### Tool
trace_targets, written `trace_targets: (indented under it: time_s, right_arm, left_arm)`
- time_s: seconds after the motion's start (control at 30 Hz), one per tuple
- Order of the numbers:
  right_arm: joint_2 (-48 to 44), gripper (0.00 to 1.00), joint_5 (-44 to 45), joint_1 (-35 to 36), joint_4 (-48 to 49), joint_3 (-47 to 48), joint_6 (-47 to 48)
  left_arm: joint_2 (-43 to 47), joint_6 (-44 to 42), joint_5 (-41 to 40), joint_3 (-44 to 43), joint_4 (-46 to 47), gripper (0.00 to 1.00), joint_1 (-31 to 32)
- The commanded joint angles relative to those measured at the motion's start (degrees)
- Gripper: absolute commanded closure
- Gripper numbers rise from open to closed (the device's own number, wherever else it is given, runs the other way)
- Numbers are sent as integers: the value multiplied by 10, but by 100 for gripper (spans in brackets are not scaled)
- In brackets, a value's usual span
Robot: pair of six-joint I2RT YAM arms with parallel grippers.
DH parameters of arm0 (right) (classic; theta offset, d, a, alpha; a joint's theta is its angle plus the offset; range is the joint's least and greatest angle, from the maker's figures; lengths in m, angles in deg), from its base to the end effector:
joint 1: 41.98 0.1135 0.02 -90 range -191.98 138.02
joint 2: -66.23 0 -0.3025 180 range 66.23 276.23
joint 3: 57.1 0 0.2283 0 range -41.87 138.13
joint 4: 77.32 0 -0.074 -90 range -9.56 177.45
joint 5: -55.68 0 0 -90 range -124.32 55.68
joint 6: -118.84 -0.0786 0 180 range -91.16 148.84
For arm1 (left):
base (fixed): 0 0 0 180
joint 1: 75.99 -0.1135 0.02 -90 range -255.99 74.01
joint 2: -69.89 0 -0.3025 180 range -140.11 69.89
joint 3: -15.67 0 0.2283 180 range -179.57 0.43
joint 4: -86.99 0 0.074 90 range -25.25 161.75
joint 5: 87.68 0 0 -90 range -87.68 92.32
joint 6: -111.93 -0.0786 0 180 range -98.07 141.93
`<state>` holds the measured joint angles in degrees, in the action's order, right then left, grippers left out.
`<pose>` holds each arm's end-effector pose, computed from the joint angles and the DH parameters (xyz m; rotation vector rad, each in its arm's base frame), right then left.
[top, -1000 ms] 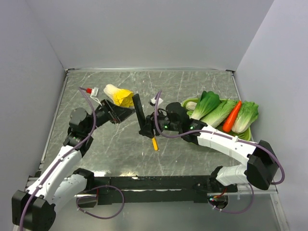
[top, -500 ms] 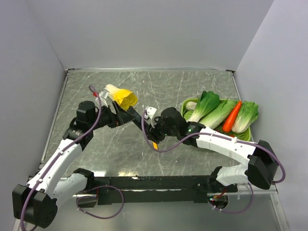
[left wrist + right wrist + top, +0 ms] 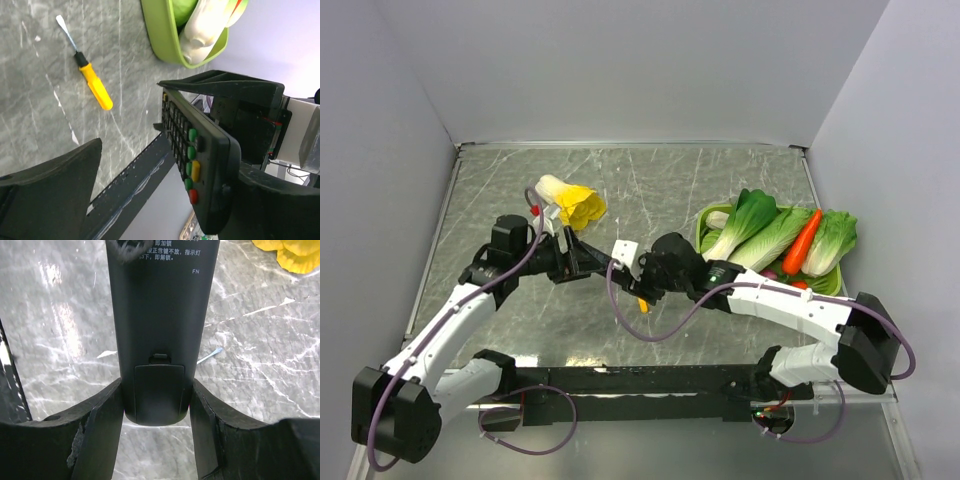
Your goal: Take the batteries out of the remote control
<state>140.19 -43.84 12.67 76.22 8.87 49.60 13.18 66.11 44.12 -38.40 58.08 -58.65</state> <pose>0.1557 0.2420 0.2868 -1.4265 1.6871 0.5146 0.1705 -0.1081 0.2865 -0.0544 2.2897 -1.3759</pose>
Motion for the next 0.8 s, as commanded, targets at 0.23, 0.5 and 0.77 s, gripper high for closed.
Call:
trace_targets:
  time_s: [0.23, 0.5, 0.77]
  right_arm:
    - [-43, 99, -17, 14, 43, -27, 112]
    - [-41, 100, -4, 20, 55, -41, 174]
    - [-37, 100, -3, 24, 63, -46, 197]
  left_arm:
    - [37, -72, 48, -13, -72, 11, -1]
    - [39, -64, 81, 8, -64, 12, -2]
    - [34, -45, 99, 31, -50, 22, -1]
